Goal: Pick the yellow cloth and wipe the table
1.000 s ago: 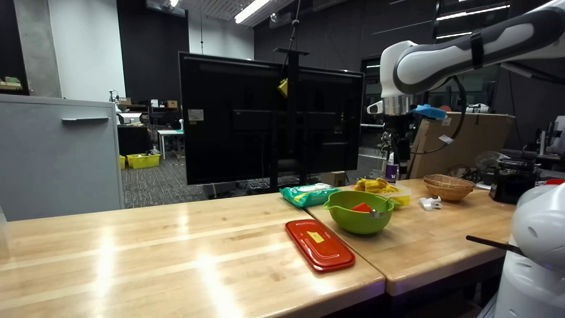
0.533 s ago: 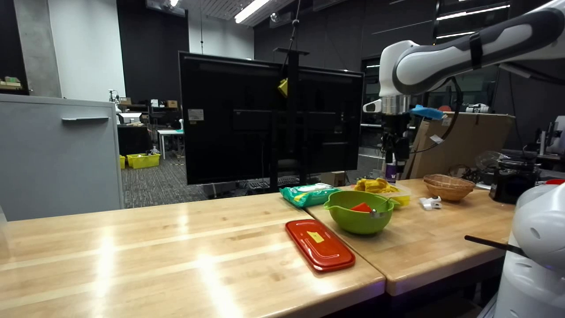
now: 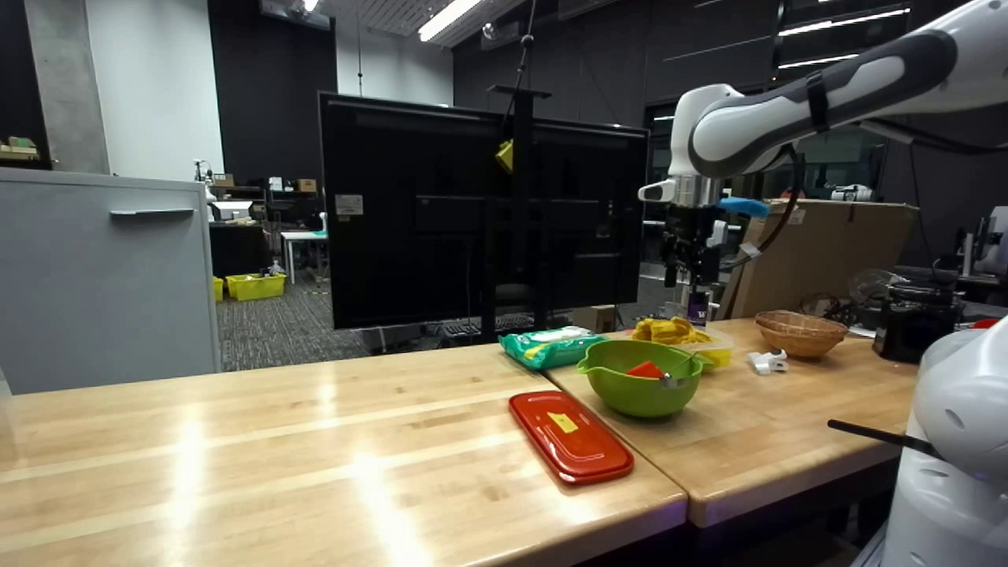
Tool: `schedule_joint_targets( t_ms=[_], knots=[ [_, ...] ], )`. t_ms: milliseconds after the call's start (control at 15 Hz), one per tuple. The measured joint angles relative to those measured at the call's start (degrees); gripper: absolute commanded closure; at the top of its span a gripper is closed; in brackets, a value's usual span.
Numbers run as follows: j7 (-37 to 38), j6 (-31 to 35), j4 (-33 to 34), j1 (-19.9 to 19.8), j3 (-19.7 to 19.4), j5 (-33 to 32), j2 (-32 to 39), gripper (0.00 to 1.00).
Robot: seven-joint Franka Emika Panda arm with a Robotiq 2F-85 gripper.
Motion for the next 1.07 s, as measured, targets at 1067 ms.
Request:
schedule_joint_targets(
  t_ms=[1067],
  knots=[
    [-15.80, 4.16, 10.49, -6.74, -2.26, 8.65, 19.60, 0.00]
  ],
)
